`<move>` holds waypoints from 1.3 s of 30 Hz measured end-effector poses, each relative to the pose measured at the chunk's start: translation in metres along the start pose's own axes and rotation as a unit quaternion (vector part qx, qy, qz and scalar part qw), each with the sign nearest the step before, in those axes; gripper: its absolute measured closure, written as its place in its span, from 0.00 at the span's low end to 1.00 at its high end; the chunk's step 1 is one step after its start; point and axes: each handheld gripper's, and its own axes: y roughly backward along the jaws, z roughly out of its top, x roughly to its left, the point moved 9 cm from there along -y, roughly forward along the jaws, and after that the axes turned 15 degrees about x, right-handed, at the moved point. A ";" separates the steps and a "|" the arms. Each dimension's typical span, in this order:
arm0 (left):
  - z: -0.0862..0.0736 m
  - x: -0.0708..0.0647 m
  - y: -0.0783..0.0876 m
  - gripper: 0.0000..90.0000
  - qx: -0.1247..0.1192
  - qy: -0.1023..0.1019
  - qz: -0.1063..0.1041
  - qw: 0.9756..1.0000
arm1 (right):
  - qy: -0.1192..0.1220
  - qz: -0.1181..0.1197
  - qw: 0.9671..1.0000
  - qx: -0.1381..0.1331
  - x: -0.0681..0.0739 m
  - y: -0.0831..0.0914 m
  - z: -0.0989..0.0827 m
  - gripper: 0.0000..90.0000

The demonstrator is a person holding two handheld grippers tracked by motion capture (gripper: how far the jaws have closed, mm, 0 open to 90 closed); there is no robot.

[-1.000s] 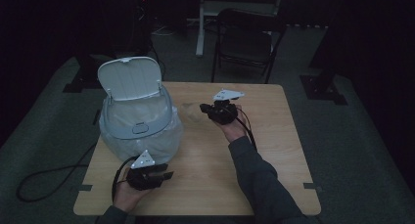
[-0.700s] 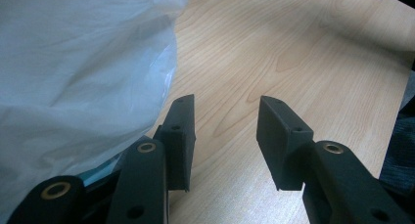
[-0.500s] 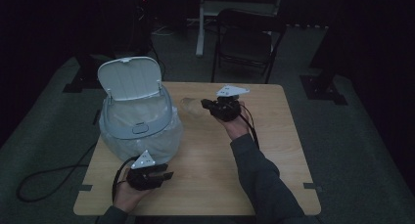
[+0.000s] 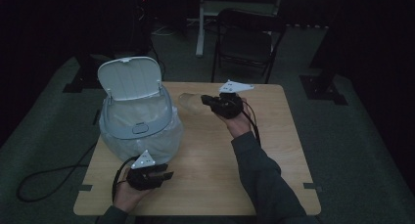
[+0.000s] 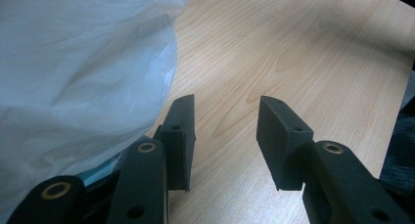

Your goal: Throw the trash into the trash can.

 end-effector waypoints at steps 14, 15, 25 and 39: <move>0.000 0.000 0.000 0.66 0.003 -0.001 0.000 1.000 | 0.012 0.007 1.000 -0.013 0.007 0.013 0.012 0.96; 0.000 0.000 0.000 0.66 0.003 -0.001 0.000 1.000 | 0.013 0.006 1.000 -0.014 0.007 0.013 0.013 0.96; 0.000 0.001 0.000 0.66 0.003 -0.003 0.001 1.000 | 0.015 0.017 0.999 -0.023 0.013 0.019 0.018 0.96; 0.000 0.001 0.001 0.66 0.004 -0.004 0.002 1.000 | 0.027 0.032 0.998 -0.036 0.025 0.027 0.031 0.96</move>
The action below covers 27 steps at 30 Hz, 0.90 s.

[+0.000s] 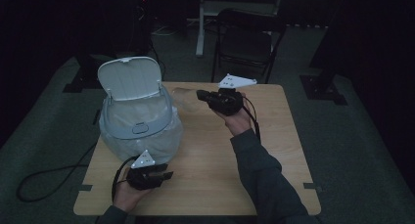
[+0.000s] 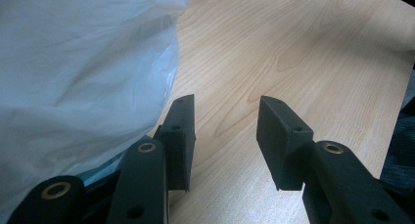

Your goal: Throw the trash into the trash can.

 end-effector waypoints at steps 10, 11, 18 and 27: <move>0.000 -0.001 0.000 0.66 -0.002 0.001 -0.001 1.000 | 0.009 0.001 1.000 -0.005 0.007 0.003 0.007 0.96; 0.001 -0.001 0.000 0.66 -0.002 0.001 -0.001 1.000 | 0.010 0.000 1.000 -0.006 0.007 0.004 0.007 0.96; 0.000 -0.001 0.000 0.66 -0.001 0.002 -0.001 1.000 | 0.010 -0.002 1.000 -0.020 0.007 0.010 0.013 0.96; 0.000 0.000 0.000 0.66 -0.001 0.001 0.000 1.000 | 0.023 0.006 0.999 -0.036 0.017 0.014 0.026 0.96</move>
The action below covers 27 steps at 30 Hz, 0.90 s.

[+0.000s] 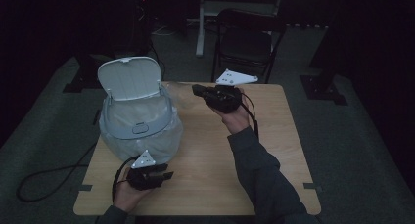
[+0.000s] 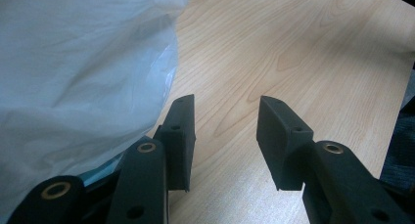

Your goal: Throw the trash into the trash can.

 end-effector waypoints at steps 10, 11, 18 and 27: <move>0.000 0.000 0.000 0.66 -0.001 0.001 0.000 1.000 | 0.009 0.017 1.000 -0.003 0.012 -0.007 0.009 0.96; 0.000 0.000 0.000 0.66 -0.001 0.001 0.000 1.000 | 0.009 0.018 1.000 -0.002 0.013 -0.008 0.009 0.96; -0.001 0.000 0.000 0.66 -0.001 0.002 0.000 1.000 | 0.011 0.026 1.000 -0.001 0.018 -0.013 0.012 0.96; -0.001 0.000 0.000 0.66 -0.001 0.002 0.000 1.000 | 0.012 0.034 0.999 0.000 0.023 -0.019 0.014 0.96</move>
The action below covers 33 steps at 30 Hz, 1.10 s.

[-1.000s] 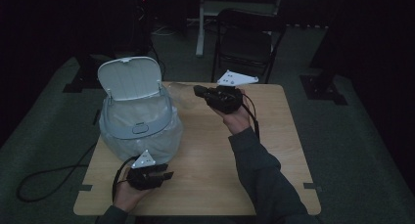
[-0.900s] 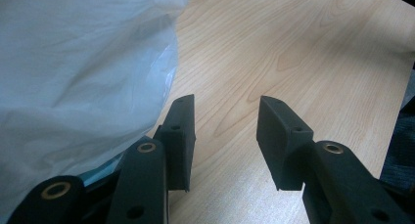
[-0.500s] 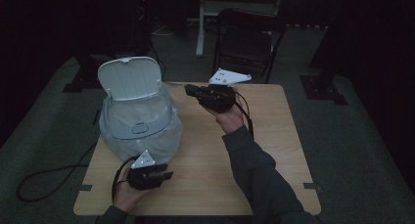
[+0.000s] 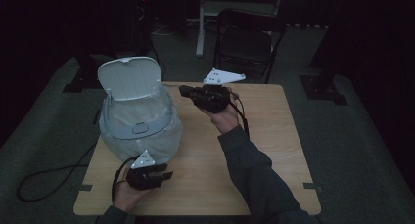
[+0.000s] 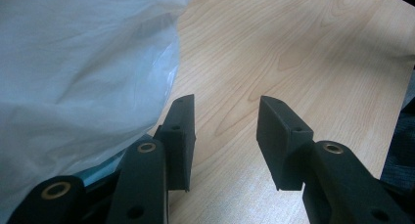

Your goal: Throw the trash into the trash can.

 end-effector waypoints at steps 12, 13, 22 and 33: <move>0.000 0.000 0.000 0.66 0.002 0.000 0.000 1.000 | 0.003 0.015 1.000 0.008 0.008 -0.011 0.001 0.96; 0.000 0.000 0.000 0.66 0.002 -0.001 0.000 1.000 | 0.003 0.016 1.000 0.008 0.008 -0.012 0.001 0.96; 0.000 0.000 0.000 0.66 0.001 0.000 0.000 1.000 | 0.004 0.022 1.000 0.015 0.012 -0.019 0.000 0.96; 0.000 0.000 0.001 0.66 0.000 0.000 0.000 1.000 | 0.005 0.029 0.999 0.022 0.016 -0.028 0.000 0.96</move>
